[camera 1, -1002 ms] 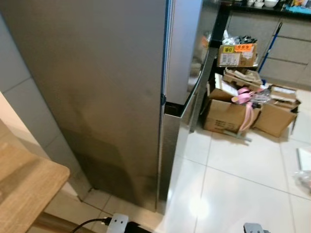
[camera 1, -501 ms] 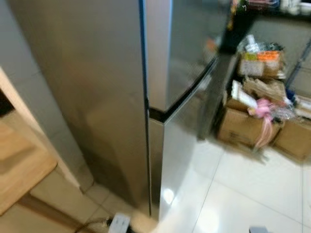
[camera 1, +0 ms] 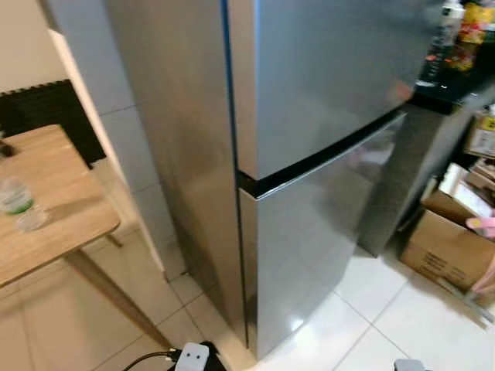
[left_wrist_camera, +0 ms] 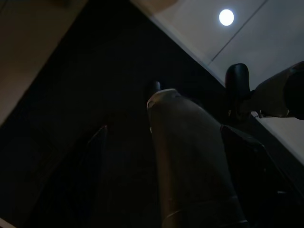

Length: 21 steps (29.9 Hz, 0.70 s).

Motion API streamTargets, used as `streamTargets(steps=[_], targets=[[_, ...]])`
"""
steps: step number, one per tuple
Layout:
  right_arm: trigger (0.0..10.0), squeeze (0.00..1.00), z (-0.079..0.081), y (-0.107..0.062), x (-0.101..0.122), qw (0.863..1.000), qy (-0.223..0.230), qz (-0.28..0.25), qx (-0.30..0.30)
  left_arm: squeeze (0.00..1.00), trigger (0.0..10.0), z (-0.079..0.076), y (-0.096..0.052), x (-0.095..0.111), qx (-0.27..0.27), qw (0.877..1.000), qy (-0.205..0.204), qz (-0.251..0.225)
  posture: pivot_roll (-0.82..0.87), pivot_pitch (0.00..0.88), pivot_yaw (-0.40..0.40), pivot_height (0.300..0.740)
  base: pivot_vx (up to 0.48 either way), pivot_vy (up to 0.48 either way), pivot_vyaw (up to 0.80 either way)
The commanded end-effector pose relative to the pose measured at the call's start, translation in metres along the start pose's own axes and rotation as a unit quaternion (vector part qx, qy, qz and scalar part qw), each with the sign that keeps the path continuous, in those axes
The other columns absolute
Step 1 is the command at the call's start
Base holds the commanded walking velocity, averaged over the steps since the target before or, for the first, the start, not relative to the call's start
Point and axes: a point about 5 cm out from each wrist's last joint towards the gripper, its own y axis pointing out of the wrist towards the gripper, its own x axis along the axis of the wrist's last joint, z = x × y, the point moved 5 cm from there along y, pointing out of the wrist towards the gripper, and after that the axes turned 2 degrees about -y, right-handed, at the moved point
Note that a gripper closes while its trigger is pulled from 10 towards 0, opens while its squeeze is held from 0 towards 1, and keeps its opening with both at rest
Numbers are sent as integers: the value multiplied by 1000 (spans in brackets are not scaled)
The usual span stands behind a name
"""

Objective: Restocking fridge

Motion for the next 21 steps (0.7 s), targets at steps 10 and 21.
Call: streamTargets(steps=[10,21], targets=[[10000,0,3,1,0,1000,2,1,-4,0,10000,1,0,-3,-4,1000,3,6,-66,0,-15,740,0,0,474],[10000,0,2,1,2,1000,-4,1,0,0,10000,-1,0,-3,-7,1000,3,9,-70,0,-13,740,0,-470,0]])
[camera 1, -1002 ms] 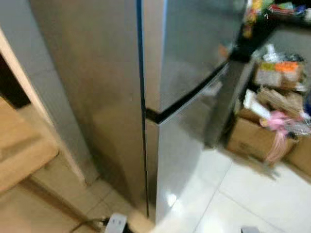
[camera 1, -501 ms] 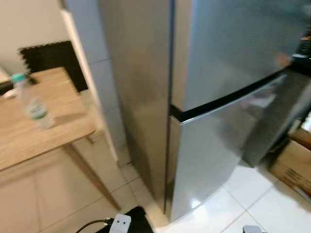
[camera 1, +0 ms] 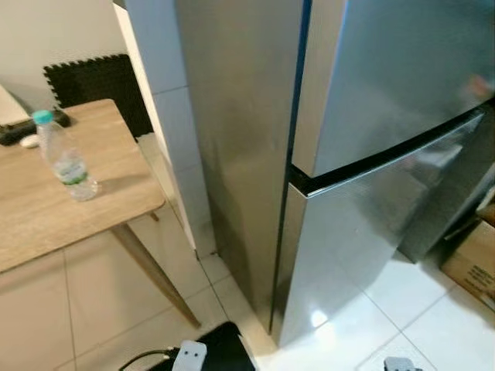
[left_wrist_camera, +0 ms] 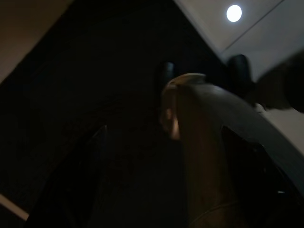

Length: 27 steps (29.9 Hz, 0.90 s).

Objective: Restocking fridge

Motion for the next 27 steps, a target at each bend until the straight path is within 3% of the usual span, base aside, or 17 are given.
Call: streamTargets(steps=[1,14,27], targets=[[10000,0,-5,0,6,1000,-6,-5,-5,0,10000,0,0,-4,-1,1000,0,8,-70,0,-13,740,0,-368,0],[10000,0,2,1,5,1000,-6,-4,5,0,10000,2,-1,-2,-6,1000,7,5,-71,0,-1,740,0,0,0],[10000,0,1,1,7,1000,-6,-7,6,0,10000,4,-1,-3,5,1000,0,5,-72,0,0,740,0,-426,0]])
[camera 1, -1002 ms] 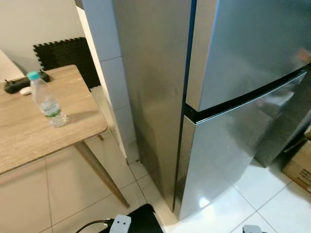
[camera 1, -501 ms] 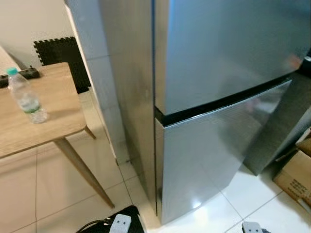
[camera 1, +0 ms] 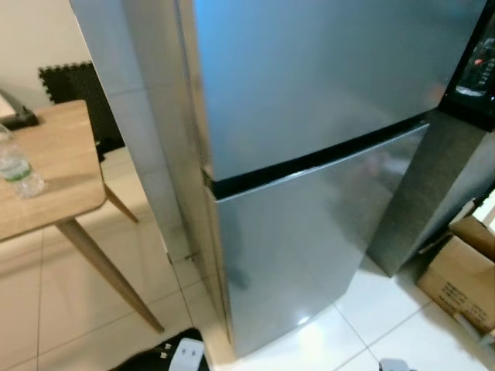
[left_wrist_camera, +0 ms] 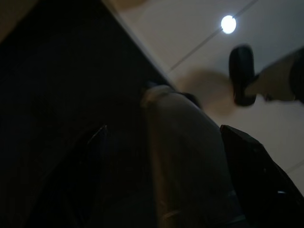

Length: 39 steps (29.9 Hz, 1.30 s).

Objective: Restocking fridge

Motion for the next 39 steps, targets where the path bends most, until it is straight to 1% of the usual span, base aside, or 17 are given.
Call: streamTargets(steps=[1,9,12,15,24,25,26,27,28,29,30,32,33,34,35,37,39], targets=[[10000,0,5,1,-1,1000,-3,1,6,0,10000,3,0,1,8,1000,1,-2,-72,0,0,740,0,0,0],[10000,0,7,1,-1,1000,-3,1,9,0,10000,11,-1,8,26,999,-18,-20,-71,0,0,740,0,0,0],[10000,0,7,1,-2,1000,-3,2,9,0,10000,20,-3,11,43,998,-35,-30,-72,0,0,740,0,0,0],[10000,0,7,1,-2,1000,-3,2,9,0,10000,35,-6,19,67,994,-65,-48,-72,0,-1,740,0,0,0],[10000,0,7,1,-2,1000,-3,2,9,0,10000,58,-13,41,95,984,-115,-95,-70,0,-2,740,0,0,0],[10000,0,7,1,-2,1000,-4,2,9,137,10000,63,-15,47,97,980,-132,-110,-70,0,-2,740,0,0,0],[10000,0,7,1,-2,1000,-4,2,9,376,10000,67,-17,52,99,977,-145,-122,-71,0,-1,740,0,0,0],[10000,0,7,1,-2,1000,-4,2,9,376,10000,67,-17,52,99,977,-145,-122,-71,0,-1,740,0,0,0],[10000,0,7,1,-1,1000,-4,2,10,1000,10000,71,-19,57,102,973,-158,-133,-71,0,-1,740,0,0,0],[10000,0,7,1,-1,1000,-3,2,10,1000,10000,78,-21,62,110,968,-175,-145,-71,0,-1,740,0,0,0],[10000,0,7,1,-1,1000,-3,2,10,1000,10000,78,-21,62,110,968,-175,-145,-71,0,-1,740,0,0,0],[10000,0,7,1,-1,1000,-3,2,10,1000,10000,94,-29,73,124,953,-213,-174,-70,0,-3,740,0,0,0],[10000,0,7,1,-1,1000,-3,2,10,1000,10000,94,-29,73,124,953,-213,-174,-70,0,-3,740,0,0,0],[10000,0,7,1,-1,1000,-3,2,10,1000,10000,107,-37,86,124,938,-248,-209,-71,0,-2,740,0,0,0],[10000,0,7,1,-1,1000,-3,2,10,1000,10000,111,-39,91,120,932,-261,-223,-71,0,-2,740,0,0,0],[10000,0,8,1,-1,1000,-3,2,11,1000,10000,113,-41,95,117,927,-269,-231,-71,0,-2,740,0,0,0],[10000,0,8,1,-2,1000,-2,2,11,1000,10000,121,-49,112,98,917,-280,-268,-70,0,0,740,0,0,0]])
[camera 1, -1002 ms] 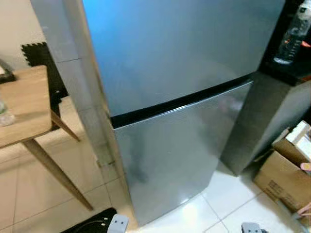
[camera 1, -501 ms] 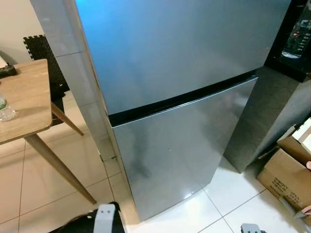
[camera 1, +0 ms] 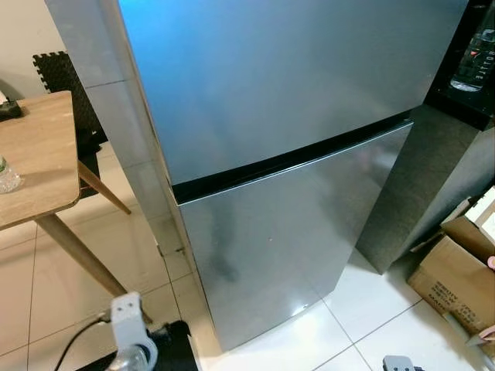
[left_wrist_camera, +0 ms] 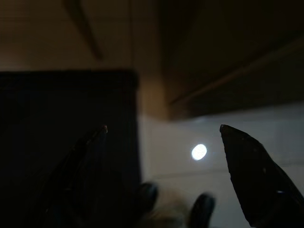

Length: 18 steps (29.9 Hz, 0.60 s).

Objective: Restocking fridge

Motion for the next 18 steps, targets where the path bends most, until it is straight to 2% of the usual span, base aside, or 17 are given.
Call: streamTargets(steps=[1,2,3,5,6,7,10,13,14,15,17,18], targets=[[10000,0,2,0,-1,1000,-3,2,2,1000,10000,7,-1,14,-1,1000,-10,-22,-70,0,0,740,0,0,0],[10000,0,2,0,-1,1000,-2,2,3,1000,10000,6,0,22,-9,999,-16,-35,-70,0,0,740,0,0,0],[10000,0,2,0,-1,1000,-2,2,3,1000,10000,6,0,22,-9,999,-16,-35,-70,0,0,740,0,0,0],[10000,0,4,0,-1,1000,-1,2,3,1000,10000,6,0,47,-31,996,-39,-73,-68,0,6,740,0,0,0],[10000,0,4,0,-1,1000,-1,2,3,1000,10000,6,0,47,-31,996,-39,-73,-68,0,6,740,0,0,0],[10000,0,4,1,-1,1000,-1,2,4,1000,10000,3,0,59,-46,994,-48,-91,-68,0,6,740,0,0,0],[10000,0,5,1,-2,1000,-1,3,4,1000,10000,-17,-2,97,-124,980,-55,-144,-68,0,7,740,0,0,0],[10000,0,5,1,-2,1000,0,3,4,1000,10000,-24,-4,107,-149,975,-56,-157,-68,0,5,740,0,0,0],[10000,0,5,1,-2,1000,0,3,4,1000,10000,-30,-5,115,-173,969,-59,-167,-68,0,5,740,0,0,0],[10000,0,5,1,-2,1000,-1,3,4,624,10000,-37,-8,123,-207,960,-61,-176,-65,0,2,740,0,0,0],[10000,0,5,1,-2,1000,-1,3,4,624,10000,-37,-8,123,-207,960,-61,-176,-65,0,2,740,0,0,0],[10000,0,4,1,-2,1000,-1,3,3,0,10000,-44,-12,131,-243,951,-62,-183,-68,0,3,740,0,0,0]])
